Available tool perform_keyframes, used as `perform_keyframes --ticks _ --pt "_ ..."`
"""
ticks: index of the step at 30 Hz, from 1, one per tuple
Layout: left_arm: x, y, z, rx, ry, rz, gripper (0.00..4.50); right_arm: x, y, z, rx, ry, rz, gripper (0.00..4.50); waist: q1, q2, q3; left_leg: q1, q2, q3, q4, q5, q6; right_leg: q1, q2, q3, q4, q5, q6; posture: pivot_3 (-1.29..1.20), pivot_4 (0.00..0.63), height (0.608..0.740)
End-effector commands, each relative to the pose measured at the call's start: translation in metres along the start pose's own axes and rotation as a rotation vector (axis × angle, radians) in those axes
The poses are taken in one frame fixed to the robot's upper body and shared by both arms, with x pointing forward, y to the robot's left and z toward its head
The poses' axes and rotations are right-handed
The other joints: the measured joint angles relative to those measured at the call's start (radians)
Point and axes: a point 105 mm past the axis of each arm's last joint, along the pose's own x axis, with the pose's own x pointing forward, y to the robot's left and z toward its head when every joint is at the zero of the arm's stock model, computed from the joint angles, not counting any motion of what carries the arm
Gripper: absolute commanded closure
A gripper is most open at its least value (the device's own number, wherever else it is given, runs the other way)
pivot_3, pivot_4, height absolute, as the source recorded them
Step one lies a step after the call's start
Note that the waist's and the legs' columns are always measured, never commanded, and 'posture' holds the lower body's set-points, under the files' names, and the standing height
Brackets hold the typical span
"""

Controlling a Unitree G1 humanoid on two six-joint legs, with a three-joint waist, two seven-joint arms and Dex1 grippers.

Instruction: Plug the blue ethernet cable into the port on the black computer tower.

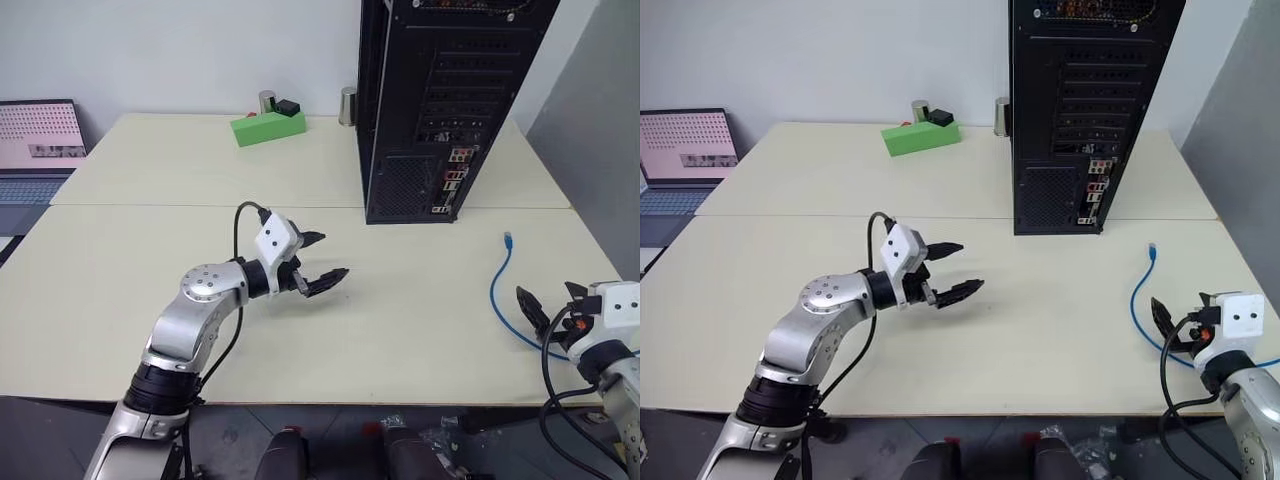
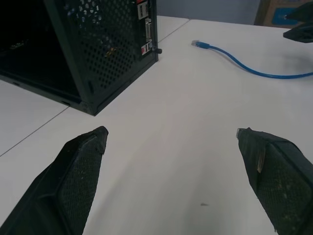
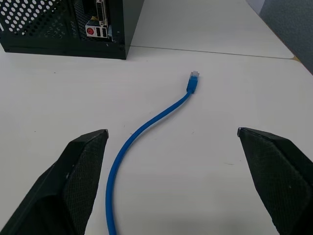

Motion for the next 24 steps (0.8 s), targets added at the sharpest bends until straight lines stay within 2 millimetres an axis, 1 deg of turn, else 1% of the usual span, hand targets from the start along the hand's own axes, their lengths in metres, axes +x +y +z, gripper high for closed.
perform_keyframes --ticks 1,14,19,21,24 --pt "-0.001 -0.003 0.01 0.025 -0.044 -0.03 0.0 -0.001 -0.001 0.015 -0.027 -0.062 -0.008 0.01 0.0 0.0 0.0 0.0 0.0 0.0 0.0 0.0 0.0 0.0 0.0 0.0 0.0 0.0 0.0 0.0 0.15 0.74" --pt "-0.006 -0.008 0.007 0.014 -0.041 -0.021 0.0 0.006 0.001 0.013 -0.031 -0.047 0.002 0.01 0.0 0.0 0.0 0.0 0.0 0.0 0.0 0.0 0.0 0.0 0.0 0.0 0.0 0.0 0.0 0.0 0.15 0.74" --pt "-0.011 -0.002 0.008 0.015 -0.033 0.035 0.0 0.012 0.001 0.012 -0.022 -0.042 -0.023 0.01 -0.001 0.0 0.0 0.0 0.0 0.0 0.0 0.0 0.0 0.0 0.0 0.0 0.0 0.0 0.0 0.0 0.15 0.74" --pt "-0.015 0.0 0.005 0.008 -0.017 0.067 0.0 0.015 0.0 0.012 -0.025 -0.041 -0.032 0.01 0.0 0.0 0.0 0.0 0.0 0.0 0.0 0.0 0.0 0.0 0.0 0.0 0.0 0.0 0.0 0.0 0.15 0.74" --pt "-0.02 -0.003 -0.002 -0.01 0.004 0.09 0.0 0.019 -0.002 0.01 -0.028 -0.037 -0.041 0.01 -0.001 0.0 0.0 0.0 0.0 0.0 0.0 0.0 0.0 0.0 0.0 0.0 0.0 0.0 0.0 0.0 0.15 0.74"
